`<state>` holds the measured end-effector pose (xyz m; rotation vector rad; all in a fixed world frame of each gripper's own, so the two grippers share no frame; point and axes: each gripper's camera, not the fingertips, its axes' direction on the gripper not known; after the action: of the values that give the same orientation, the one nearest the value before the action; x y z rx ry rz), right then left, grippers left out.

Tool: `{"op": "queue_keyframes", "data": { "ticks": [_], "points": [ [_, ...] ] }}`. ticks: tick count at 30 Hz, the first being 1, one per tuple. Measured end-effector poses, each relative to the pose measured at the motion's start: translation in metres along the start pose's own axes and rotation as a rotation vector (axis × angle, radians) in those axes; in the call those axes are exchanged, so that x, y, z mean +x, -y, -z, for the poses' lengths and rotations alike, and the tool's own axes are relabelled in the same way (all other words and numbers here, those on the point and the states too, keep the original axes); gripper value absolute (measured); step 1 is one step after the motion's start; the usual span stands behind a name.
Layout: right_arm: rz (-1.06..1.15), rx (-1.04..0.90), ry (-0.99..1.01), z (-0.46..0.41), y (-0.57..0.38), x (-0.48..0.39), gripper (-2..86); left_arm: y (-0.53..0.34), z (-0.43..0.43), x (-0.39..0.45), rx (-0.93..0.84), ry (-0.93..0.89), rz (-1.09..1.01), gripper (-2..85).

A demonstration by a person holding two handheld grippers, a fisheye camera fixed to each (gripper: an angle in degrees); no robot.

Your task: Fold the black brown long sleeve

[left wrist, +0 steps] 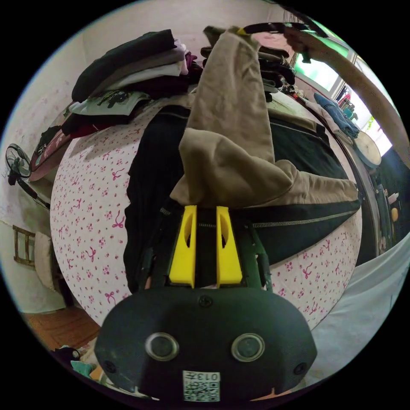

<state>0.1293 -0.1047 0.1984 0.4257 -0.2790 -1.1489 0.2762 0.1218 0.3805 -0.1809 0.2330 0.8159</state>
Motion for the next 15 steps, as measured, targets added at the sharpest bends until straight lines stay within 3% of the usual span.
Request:
{"op": "queue_keyframes", "data": {
  "ticks": [7, 15],
  "points": [
    [-0.219, 0.239, -0.121, 0.13, -0.084, 0.029, 2.2, 0.001, -0.001, -0.004, -0.007, -0.002, 0.033, 7.4],
    [-0.537, 0.011, -0.171, 0.105, -0.231, 0.052, 1.7, 0.006, -0.005, -0.014, -0.028, -0.058, 0.113, 7.0]
  ]
}}
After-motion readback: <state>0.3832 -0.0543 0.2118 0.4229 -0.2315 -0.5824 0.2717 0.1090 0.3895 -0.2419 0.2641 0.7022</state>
